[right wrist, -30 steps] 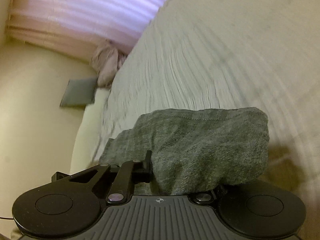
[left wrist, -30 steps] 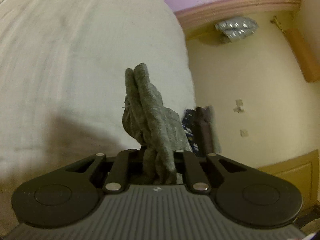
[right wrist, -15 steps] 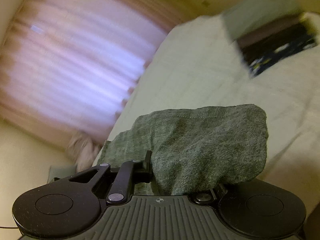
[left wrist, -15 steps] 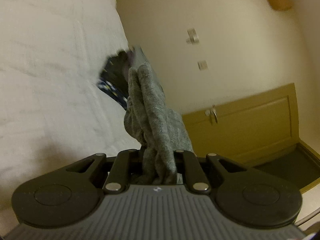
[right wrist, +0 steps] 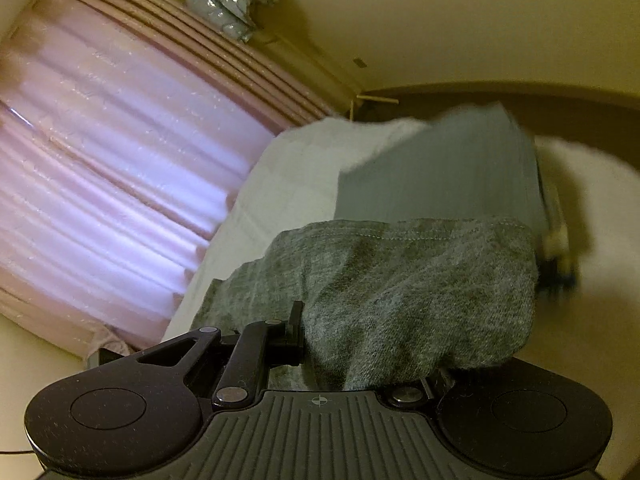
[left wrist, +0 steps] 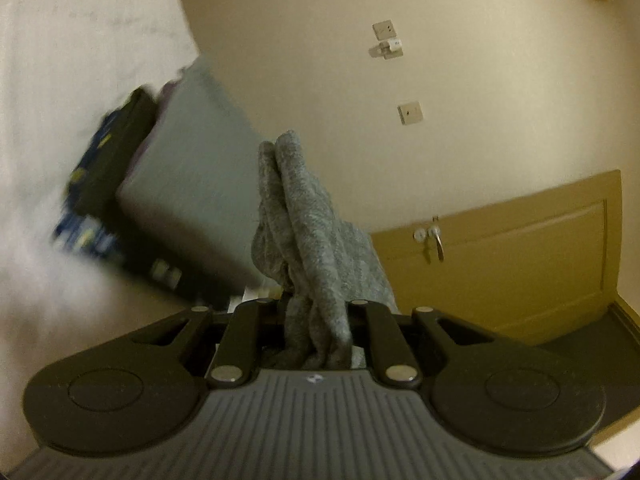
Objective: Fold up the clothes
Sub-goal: 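Lay the shorts on top of the clothes stack and open both grippers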
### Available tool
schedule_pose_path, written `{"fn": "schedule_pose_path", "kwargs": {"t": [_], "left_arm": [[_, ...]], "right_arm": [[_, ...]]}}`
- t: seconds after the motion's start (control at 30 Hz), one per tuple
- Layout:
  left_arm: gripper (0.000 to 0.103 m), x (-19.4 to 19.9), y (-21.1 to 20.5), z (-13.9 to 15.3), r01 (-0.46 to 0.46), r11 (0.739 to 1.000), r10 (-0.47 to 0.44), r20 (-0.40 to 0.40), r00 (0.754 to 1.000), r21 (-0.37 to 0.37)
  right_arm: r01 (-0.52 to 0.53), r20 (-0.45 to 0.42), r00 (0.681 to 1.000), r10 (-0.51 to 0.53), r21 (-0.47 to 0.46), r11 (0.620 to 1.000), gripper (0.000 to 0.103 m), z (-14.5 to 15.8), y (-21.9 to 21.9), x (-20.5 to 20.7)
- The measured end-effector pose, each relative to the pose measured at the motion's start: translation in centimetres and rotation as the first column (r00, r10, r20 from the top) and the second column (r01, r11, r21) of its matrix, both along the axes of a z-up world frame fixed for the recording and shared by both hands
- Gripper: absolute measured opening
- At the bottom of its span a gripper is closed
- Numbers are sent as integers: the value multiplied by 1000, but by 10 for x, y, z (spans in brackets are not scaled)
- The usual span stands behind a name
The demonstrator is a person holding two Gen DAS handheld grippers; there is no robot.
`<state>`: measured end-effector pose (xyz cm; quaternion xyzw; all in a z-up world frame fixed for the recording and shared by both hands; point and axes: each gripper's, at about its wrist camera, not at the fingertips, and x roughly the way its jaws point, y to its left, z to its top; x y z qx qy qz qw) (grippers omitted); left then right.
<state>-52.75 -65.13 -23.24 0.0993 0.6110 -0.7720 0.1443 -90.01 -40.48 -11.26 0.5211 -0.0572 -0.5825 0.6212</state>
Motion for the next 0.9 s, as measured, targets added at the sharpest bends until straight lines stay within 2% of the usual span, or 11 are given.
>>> {"fn": "schedule_pose_path", "kwargs": {"t": [0.13, 0.33, 0.47, 0.63, 0.67, 0.7, 0.77, 0.9], "left_arm": [[11, -50, -53, -16, -25, 999, 25, 16, 1000, -25], [11, -92, -115, -57, -53, 999, 53, 81, 995, -8], [11, -100, -133, -81, -58, 998, 57, 115, 992, 1], [12, -108, -143, -112, -51, 999, 48, 171, 984, 13], [13, -106, -143, -116, -52, 998, 47, 164, 985, 24], [15, -104, -144, -117, -52, 998, 47, 157, 986, 33], [18, -100, -147, -114, -56, 998, 52, 158, 986, 23], [22, -92, -160, -108, -89, 996, 83, 166, 983, 26]], "right_arm": [[-32, -19, 999, 32, -24, 999, 13, -9, -65, -48], [-73, 6, 997, 73, -6, 997, 13, -55, -140, -83], [-85, 21, 996, 84, 22, 996, 13, -89, -176, -102], [-86, 19, 996, 84, 73, 994, 13, -123, -191, -113], [-86, 45, 996, 83, 79, 993, 15, -130, -191, -116], [-82, 75, 994, 76, 81, 993, 36, -135, -190, -120], [-34, 114, 993, 27, 67, 997, 56, -139, -182, -132], [90, 181, 979, -92, 23, 996, 56, -140, -163, -165]]}}
